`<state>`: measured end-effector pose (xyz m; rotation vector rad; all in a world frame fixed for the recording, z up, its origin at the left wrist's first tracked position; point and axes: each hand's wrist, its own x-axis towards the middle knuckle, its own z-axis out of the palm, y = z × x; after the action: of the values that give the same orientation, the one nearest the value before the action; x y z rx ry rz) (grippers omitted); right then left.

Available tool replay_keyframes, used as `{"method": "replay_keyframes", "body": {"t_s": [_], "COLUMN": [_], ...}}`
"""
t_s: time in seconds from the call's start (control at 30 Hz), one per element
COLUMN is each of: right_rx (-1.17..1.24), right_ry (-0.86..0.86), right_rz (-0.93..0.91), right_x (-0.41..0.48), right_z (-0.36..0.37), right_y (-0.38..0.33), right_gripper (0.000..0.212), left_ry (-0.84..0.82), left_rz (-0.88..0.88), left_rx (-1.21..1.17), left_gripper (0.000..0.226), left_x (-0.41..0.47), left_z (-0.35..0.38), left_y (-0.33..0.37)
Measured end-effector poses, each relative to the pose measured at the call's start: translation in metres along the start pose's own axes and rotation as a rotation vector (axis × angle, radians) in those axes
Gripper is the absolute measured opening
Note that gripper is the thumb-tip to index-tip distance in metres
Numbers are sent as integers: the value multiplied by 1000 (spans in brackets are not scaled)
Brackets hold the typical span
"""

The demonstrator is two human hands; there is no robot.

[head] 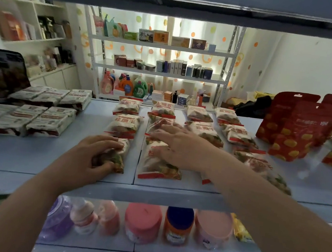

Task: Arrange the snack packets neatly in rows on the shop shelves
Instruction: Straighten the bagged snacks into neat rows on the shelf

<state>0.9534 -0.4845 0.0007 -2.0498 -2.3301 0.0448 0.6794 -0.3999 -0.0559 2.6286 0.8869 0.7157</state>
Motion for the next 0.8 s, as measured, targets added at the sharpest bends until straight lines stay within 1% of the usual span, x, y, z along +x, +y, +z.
{"method": "replay_keyframes", "body": {"t_s": [0.1,0.17,0.23,0.3,0.37,0.4,0.47,0.57,0.63,0.7,0.8], "right_rx": [-13,-14,-66,-80,-37,-20,-2,22,17,7,41], "right_ry": [-122,-124,-84,-7,82,116,161,123,107,105,45], "right_rz": [51,82,64,25,-10,-33,-83,-78,-61,-58,-38], "right_x": [-2,-2,2,11,26,36,59,102,137,177,239], "right_z": [11,12,8,0,-6,-9,-13,-15,-17,-20,-23], "right_y": [-14,-18,-24,-36,-54,-65,-87,-119,-138,-154,-171], "right_gripper": [61,60,61,65,57,52,46,48,49,50,53], "left_ry": [13,21,44,91,142,156,187,204,141,63,-20], "left_rz": [2,10,12,-7,-19,-27,-47,-129,-174,-179,-132], "left_rx": [12,22,5,-56,-115,-109,-27,178,338,449,513], "left_gripper": [50,48,47,42,39,40,43,53,66,75,69], "left_x": [-1,-1,-1,-2,-7,-9,-14,-19,-18,-14,-7], "left_z": [0,0,1,-3,-13,-20,-35,-60,-72,-79,-85], "left_y": [3,4,4,3,-4,-11,-30,-66,-87,-105,-118]}}
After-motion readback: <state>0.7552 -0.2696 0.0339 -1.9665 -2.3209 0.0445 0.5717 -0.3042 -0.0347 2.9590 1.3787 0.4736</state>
